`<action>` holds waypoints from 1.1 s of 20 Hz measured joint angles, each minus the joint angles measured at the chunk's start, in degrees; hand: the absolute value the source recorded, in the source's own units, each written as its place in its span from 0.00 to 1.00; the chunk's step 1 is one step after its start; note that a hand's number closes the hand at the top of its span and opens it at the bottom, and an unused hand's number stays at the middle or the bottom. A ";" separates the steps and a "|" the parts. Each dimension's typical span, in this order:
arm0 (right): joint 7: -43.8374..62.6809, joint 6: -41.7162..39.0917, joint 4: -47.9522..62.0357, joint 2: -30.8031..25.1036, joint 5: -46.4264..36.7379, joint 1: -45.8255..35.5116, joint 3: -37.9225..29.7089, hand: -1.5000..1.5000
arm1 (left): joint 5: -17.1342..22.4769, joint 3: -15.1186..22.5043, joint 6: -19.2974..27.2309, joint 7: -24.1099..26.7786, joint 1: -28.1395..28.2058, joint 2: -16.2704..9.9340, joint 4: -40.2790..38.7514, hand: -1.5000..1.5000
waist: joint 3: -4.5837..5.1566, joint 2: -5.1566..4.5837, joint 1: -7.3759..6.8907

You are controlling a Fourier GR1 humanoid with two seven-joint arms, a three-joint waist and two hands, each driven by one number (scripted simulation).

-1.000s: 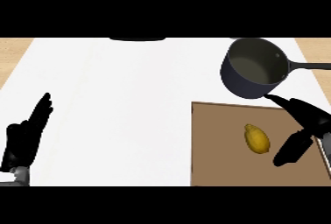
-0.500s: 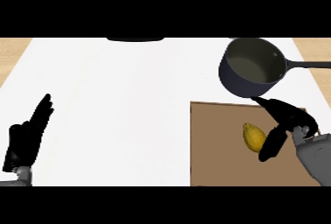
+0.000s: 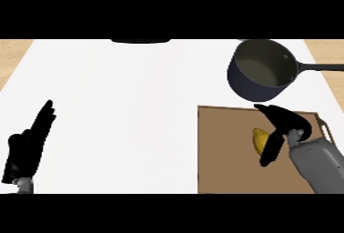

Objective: Pick the lemon from the tray and place it in the pot

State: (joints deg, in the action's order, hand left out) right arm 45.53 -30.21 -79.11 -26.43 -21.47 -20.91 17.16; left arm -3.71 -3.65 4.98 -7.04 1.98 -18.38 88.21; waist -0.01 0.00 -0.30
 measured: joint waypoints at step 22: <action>-13.75 -0.63 8.76 5.66 -16.10 0.41 -4.64 1.00 | -2.46 -5.38 -4.94 0.45 0.40 2.24 0.57 0.50 | 0.39 0.28 0.25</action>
State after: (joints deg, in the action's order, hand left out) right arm 31.77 -30.84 -70.35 -20.77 -37.57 -20.50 12.53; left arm -6.17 -9.03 0.03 -6.60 2.38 -16.14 88.78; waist 0.38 0.28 -0.05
